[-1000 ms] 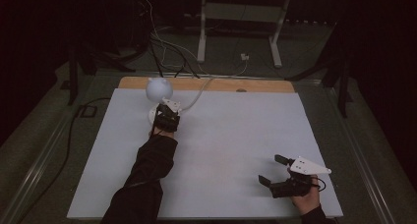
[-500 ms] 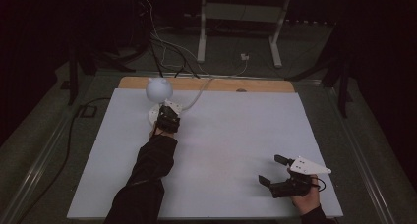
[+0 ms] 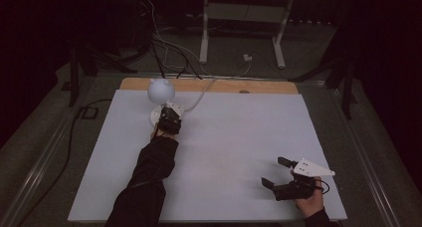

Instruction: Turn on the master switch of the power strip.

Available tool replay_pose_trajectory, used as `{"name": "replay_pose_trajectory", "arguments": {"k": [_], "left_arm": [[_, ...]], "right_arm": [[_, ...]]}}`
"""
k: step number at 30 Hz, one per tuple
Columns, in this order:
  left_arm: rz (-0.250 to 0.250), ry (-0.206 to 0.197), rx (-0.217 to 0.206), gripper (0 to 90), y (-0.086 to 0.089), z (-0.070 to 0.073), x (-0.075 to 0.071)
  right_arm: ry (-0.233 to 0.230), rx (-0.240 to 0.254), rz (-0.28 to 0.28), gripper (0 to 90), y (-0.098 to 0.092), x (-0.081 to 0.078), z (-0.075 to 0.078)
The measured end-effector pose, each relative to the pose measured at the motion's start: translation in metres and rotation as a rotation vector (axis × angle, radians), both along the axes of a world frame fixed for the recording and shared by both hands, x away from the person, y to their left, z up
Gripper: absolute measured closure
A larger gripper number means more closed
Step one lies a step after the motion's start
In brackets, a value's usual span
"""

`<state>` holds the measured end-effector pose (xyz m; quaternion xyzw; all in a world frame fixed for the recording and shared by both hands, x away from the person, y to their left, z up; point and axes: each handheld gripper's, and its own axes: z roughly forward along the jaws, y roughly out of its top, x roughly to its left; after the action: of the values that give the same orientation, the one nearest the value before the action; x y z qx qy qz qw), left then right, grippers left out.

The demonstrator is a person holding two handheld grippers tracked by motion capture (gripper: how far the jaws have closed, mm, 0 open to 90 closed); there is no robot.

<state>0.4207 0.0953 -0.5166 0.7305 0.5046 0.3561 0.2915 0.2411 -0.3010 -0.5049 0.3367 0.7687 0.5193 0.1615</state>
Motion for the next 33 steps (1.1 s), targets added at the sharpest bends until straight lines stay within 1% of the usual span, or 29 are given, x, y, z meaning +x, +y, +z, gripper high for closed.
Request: {"name": "replay_pose_trajectory", "arguments": {"k": [2,5,6,7,9,10,11,12,14,15,16,18,19,20,22,23,26,27,28,29,31,32,33], "left_arm": [[-0.005,0.006,-0.007,90.0,0.0011,0.0005,0.0009],[-0.013,0.008,-0.006,90.0,0.0013,0.0007,0.0014],[-0.028,0.008,-0.006,90.0,0.0012,0.0007,0.0022],[-0.028,0.008,-0.006,90.0,0.0012,0.0007,0.0022],[-0.029,0.015,0.005,90.0,0.0009,0.0012,0.0028],[-0.031,0.013,0.019,90.0,0.0001,0.0011,0.0030],[-0.032,0.016,0.021,90.0,-0.0002,0.0010,0.0034],[-0.031,0.020,0.034,90.0,-0.0001,0.0014,0.0038],[-0.032,0.026,0.037,90.0,-0.0002,0.0015,0.0049],[-0.034,0.026,0.047,90.0,-0.0005,0.0014,0.0053],[-0.034,0.028,0.039,90.0,-0.0004,0.0016,0.0053],[-0.039,0.024,0.043,90.0,-0.0005,0.0007,0.0047],[-0.040,0.033,0.042,90.0,-0.0001,0.0014,0.0050],[-0.040,0.033,0.042,90.0,-0.0001,0.0014,0.0050],[-0.036,0.041,0.054,90.0,-0.0018,0.0022,0.0057],[-0.039,0.053,0.064,90.0,-0.0027,0.0030,0.0065],[-0.040,0.061,0.069,90.0,-0.0034,0.0039,0.0073],[-0.044,0.064,0.078,90.0,-0.0040,0.0039,0.0074],[-0.047,0.069,0.074,90.0,-0.0035,0.0045,0.0077],[-0.059,0.084,0.085,90.0,-0.0039,0.0056,0.0073],[-0.060,0.087,0.083,90.0,-0.0035,0.0059,0.0074],[-0.068,0.096,0.082,90.0,-0.0032,0.0063,0.0080],[-0.065,0.100,0.079,90.0,-0.0030,0.0066,0.0084]], "right_arm": [[0.001,0.000,0.000,0.0,0.0000,0.0001,-0.0001],[0.004,0.000,0.000,0.0,0.0000,0.0003,-0.0004],[0.003,-0.002,0.001,0.0,0.0002,0.0004,-0.0004],[0.003,-0.002,0.001,0.0,0.0002,0.0004,-0.0004],[0.001,-0.003,0.003,0.0,0.0005,0.0002,-0.0003],[0.000,-0.004,0.003,0.0,0.0005,0.0001,-0.0002],[0.001,-0.004,0.003,0.0,0.0005,0.0001,-0.0003],[0.002,-0.004,0.002,0.0,0.0003,0.0001,-0.0004],[0.001,-0.003,0.002,0.0,0.0003,0.0001,-0.0003],[0.001,-0.003,0.002,0.0,0.0003,0.0001,-0.0003],[0.001,-0.006,0.004,0.0,0.0004,0.0000,-0.0002],[0.000,-0.005,0.004,0.0,0.0004,-0.0002,-0.0001],[0.001,-0.005,0.004,0.0,0.0004,-0.0001,-0.0002],[0.001,-0.005,0.004,0.0,0.0004,-0.0001,-0.0002],[0.001,-0.008,0.004,0.0,0.0008,-0.0001,-0.0004],[0.002,-0.009,0.005,0.0,0.0011,-0.0003,-0.0003],[0.003,-0.009,0.005,0.0,0.0011,-0.0003,-0.0005],[0.002,-0.010,0.005,0.0,0.0011,-0.0001,-0.0006],[0.002,-0.010,0.005,0.0,0.0010,-0.0001,-0.0007],[0.004,-0.009,0.005,0.0,0.0011,-0.0001,-0.0007],[0.004,-0.009,0.006,0.0,0.0013,0.0001,-0.0008],[0.004,-0.009,0.006,0.0,0.0014,0.0001,-0.0008],[0.002,-0.010,0.007,0.0,0.0016,0.0001,-0.0007]]}}
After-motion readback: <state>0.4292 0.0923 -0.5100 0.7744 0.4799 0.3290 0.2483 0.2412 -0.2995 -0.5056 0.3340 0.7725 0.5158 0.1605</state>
